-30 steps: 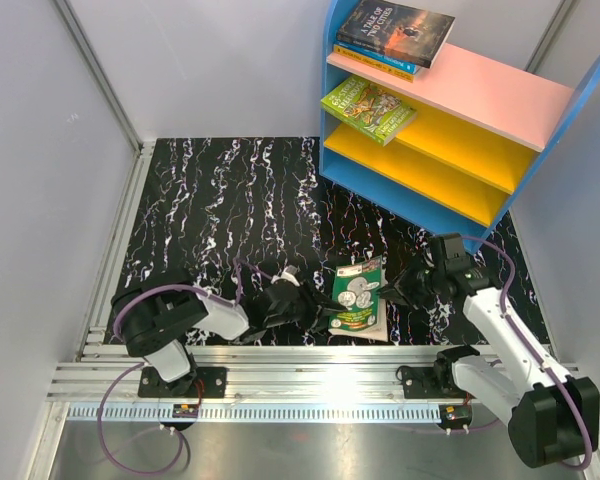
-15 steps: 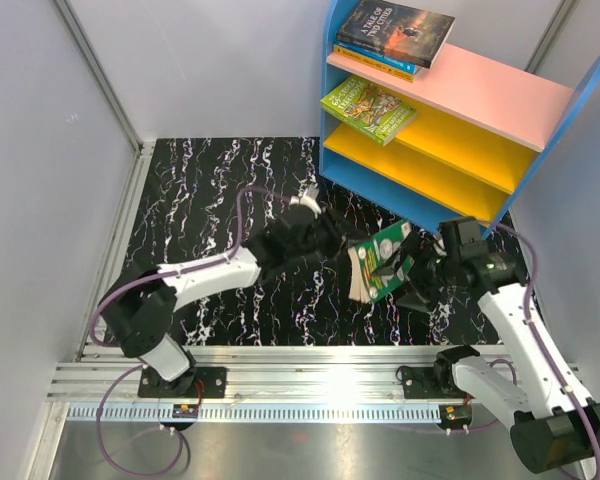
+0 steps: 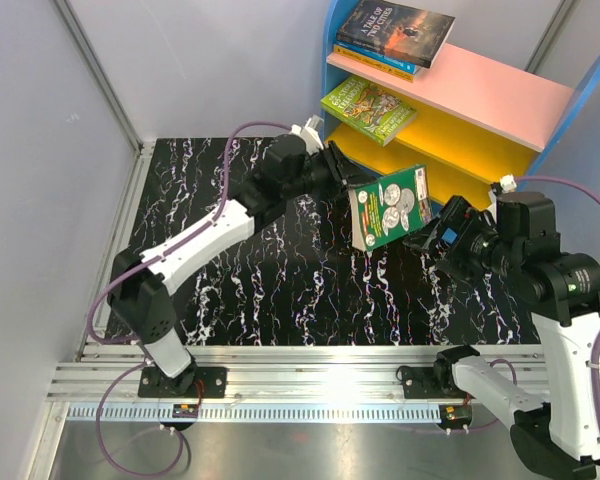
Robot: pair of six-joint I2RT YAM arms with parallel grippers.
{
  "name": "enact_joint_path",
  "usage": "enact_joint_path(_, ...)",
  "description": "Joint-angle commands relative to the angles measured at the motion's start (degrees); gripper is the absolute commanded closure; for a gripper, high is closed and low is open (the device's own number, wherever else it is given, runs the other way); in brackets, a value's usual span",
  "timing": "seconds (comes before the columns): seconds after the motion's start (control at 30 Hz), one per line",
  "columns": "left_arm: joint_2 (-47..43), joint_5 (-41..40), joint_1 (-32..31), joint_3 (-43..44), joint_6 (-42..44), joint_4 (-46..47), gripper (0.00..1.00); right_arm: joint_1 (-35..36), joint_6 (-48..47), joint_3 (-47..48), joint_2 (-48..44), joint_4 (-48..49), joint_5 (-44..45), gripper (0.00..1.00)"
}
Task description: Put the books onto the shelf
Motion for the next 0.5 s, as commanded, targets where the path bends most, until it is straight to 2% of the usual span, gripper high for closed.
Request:
enact_joint_path(0.0, 3.2, 4.0, 2.3, 8.8, -2.1, 6.2, 1.0, 0.3, -1.5, -1.2, 1.1, -9.5, 1.3, 0.0)
enact_joint_path(0.07, 4.6, 4.5, 2.7, 12.5, -2.6, 5.8, 1.0, 0.3, -2.2, -0.9, 1.6, -8.2, 0.6, 0.0)
enact_joint_path(0.13, 4.8, 5.1, 2.8, 12.6, -3.5, 6.8, 1.0, 0.3, -2.2, -1.4, 2.0, -6.7, 0.5, 0.0)
enact_joint_path(0.23, 2.2, 4.7, 3.1, 5.4, -10.6, 15.4, 1.0, 0.3, -1.4, -4.0, 1.2, -0.6, 0.6, 0.0)
enact_joint_path(0.27, 1.1, 4.2, 3.3, 0.0, -15.8, 21.8, 1.0, 0.3, -0.5, -4.7, 0.7, 3.1, 1.0, 0.0)
enact_joint_path(0.37, -2.6, 1.3, 3.6, -5.3, -23.4, 28.5, 1.0, 0.3, 3.0, -6.9, -1.4, 11.9, 0.6, 0.0)
enact_joint_path(0.47, -6.1, 0.4, 3.6, -5.8, -24.4, 26.3, 1.0, 0.3, 7.2, -9.1, -3.7, 21.1, -2.3, 0.0)
